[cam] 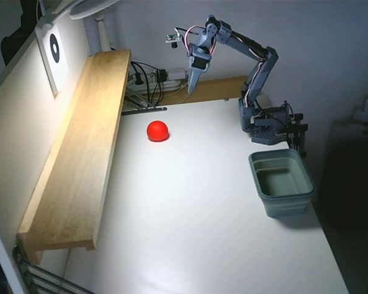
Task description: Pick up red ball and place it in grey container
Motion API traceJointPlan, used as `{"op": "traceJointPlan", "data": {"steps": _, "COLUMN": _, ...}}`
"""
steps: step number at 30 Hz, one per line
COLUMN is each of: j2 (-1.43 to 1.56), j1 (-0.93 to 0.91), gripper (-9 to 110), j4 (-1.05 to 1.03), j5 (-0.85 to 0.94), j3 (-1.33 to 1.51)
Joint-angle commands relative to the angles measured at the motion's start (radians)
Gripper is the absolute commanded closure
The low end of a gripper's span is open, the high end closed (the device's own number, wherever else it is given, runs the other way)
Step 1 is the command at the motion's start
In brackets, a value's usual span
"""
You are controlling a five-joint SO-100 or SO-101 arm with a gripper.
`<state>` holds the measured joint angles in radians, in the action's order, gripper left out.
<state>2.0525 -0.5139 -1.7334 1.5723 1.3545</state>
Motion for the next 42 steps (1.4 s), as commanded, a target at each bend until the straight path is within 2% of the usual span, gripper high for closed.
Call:
{"op": "traceJointPlan", "data": {"steps": 1, "j2": 0.029, "j1": -0.012, "gripper": 63, "j4": -0.012, "j5": -0.002, "j3": -0.032}}
{"op": "traceJointPlan", "data": {"steps": 24, "j2": 0.029, "j1": -0.122, "gripper": 63, "j4": -0.012, "j5": -0.002, "j3": -0.032}}
{"op": "traceJointPlan", "data": {"steps": 29, "j2": 0.029, "j1": -0.191, "gripper": 63, "j4": -0.012, "j5": -0.002, "j3": -0.032}}
{"op": "traceJointPlan", "data": {"steps": 42, "j2": 0.029, "j1": -0.192, "gripper": 63, "j4": -0.012, "j5": -0.002, "j3": -0.032}}
